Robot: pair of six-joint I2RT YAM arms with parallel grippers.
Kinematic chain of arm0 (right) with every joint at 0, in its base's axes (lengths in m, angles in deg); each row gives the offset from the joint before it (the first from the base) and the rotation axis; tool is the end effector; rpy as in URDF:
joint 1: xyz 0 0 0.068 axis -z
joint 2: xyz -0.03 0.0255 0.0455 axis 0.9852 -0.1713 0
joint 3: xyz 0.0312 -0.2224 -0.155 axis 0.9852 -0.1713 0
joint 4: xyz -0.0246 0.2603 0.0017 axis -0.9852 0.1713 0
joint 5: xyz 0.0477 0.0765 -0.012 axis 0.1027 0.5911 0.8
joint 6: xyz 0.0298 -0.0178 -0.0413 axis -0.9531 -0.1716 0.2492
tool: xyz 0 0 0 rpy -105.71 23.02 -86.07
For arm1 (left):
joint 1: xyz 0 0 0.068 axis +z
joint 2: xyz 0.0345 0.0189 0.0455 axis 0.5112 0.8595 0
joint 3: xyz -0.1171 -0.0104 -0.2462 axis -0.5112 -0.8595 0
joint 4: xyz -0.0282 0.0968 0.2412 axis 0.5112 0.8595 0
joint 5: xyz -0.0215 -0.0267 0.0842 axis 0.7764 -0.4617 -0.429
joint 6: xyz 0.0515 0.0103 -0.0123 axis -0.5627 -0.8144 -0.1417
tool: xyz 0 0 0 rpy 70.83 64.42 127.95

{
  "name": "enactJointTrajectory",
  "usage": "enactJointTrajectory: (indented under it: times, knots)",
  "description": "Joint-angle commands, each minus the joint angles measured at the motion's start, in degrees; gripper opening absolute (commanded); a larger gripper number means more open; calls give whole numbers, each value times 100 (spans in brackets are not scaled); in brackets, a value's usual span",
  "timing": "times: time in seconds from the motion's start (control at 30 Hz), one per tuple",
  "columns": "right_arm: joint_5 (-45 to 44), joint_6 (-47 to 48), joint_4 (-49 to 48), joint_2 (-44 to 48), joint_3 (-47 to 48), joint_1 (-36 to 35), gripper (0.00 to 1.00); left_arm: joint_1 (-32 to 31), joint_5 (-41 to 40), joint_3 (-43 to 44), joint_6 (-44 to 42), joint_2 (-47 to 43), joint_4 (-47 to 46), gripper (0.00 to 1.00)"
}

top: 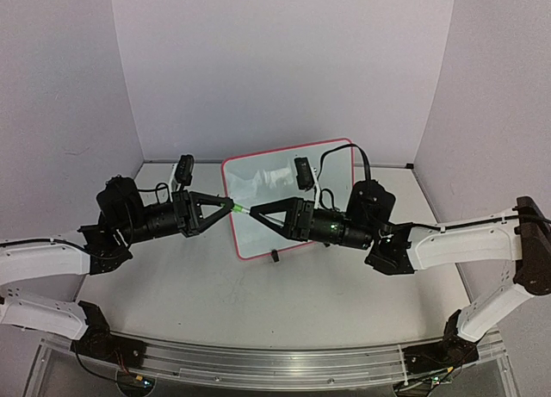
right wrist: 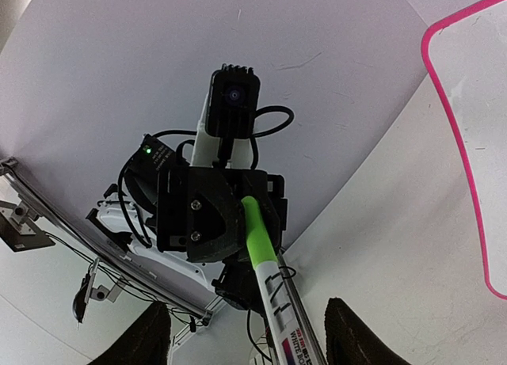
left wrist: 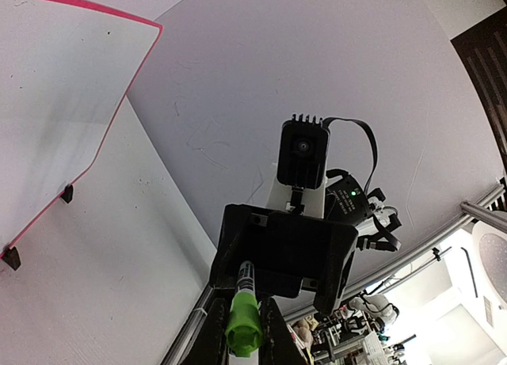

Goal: Write a sentence on the whiteboard
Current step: Open the pen cap from the whiteboard marker.

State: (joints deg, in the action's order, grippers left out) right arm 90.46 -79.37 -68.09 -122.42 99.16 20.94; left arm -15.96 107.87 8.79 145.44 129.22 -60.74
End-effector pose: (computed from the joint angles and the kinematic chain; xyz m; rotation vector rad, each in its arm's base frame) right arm 0.1619 0.3010 0.2937 -0.5972 1.6269 1.7709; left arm 0.1529 -0.1859 0.2934 0.2965 1.7614 -1.7345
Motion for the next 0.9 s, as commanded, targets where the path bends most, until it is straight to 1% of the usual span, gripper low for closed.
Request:
enactJointTrajectory:
  times: [0.0, 0.2, 0.27, 0.33, 0.47, 0.53, 0.63, 0.7, 0.73, 0.77, 0.87]
  knots:
    - [134, 20, -333, 111, 167, -42, 58, 3, 65, 110, -103, 5, -14, 0]
    - [162, 38, -334, 89, 201, -60, 49, 3, 163, 135, -21, 177, -113, 0]
    - [132, 51, -333, 101, 193, -67, 44, 3, 170, 141, -15, 186, -72, 0]
    - [96, 64, -331, 114, 182, -80, 36, 3, 177, 143, -11, 179, -23, 0]
    - [31, 81, -351, 146, 151, -91, 24, 3, 172, 135, -12, 139, 28, 0]
    - [-10, 77, -395, 168, 118, -93, 21, 3, 170, 135, -11, 123, 48, 0]
    - [-90, 57, -489, 203, 43, -96, 14, 3, 163, 126, -11, 103, 67, 0]
    - [-146, 35, -565, 217, 1, -93, 7, 3, 165, 120, -11, 89, 75, 0]
    - [-181, 18, -590, 228, -28, -94, 2, 3, 160, 118, -11, 88, 70, 0]
    - [-213, 6, -616, 239, -53, -97, 0, 5, 151, 113, 1, 88, 71, 0]
    - [-438, -8, -641, 302, -190, -95, 0, 12, 30, 77, 39, 59, -5, 0]
